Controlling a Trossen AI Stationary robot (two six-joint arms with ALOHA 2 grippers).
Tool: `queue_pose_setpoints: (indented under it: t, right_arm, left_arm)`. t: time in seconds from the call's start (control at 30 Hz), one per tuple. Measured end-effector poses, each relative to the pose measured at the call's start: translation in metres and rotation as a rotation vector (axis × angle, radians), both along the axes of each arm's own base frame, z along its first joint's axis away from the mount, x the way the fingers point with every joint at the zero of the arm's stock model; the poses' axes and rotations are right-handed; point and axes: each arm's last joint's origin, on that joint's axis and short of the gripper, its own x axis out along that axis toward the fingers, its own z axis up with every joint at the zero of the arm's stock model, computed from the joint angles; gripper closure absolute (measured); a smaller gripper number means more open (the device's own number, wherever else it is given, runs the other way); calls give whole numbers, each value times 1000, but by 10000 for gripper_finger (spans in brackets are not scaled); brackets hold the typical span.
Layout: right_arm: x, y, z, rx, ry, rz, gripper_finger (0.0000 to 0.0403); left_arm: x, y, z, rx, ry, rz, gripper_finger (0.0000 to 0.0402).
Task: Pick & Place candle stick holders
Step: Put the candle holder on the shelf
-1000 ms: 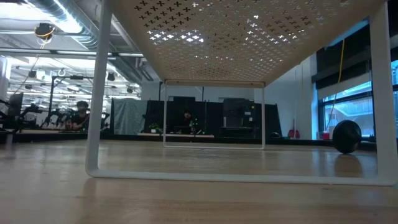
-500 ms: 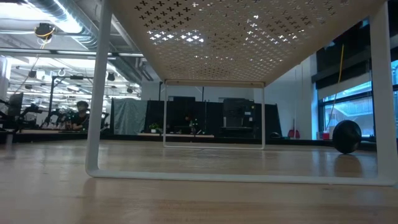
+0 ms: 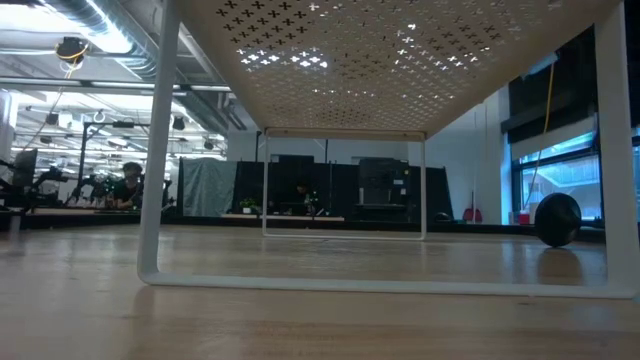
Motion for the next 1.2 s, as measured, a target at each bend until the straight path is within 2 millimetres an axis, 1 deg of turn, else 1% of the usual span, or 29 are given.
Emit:
queue_pose_setpoints:
  t: [0.13,0.23,0.6,0.8,1.0,1.2]
  right_arm:
    - [-7,-1,-23,67,166,-102,61]
    - [-9,-1,-36,93,232,-132,61]
    - [1,-1,-49,48,313,-184,61]
    - [6,-4,-55,0,365,-167,65]
    - [10,-5,-61,28,416,-219,80]
    - [15,-5,-69,5,473,-250,106]
  left_arm:
    - [0,0,0,-3,0,0,80]
    - [0,0,0,-3,0,0,80]
    - [0,0,0,-3,-1,-3,80]
    - [0,0,0,-3,-1,-4,80]
    - [0,0,0,-2,-1,-5,80]
    - [0,-1,0,0,-4,-26,80]
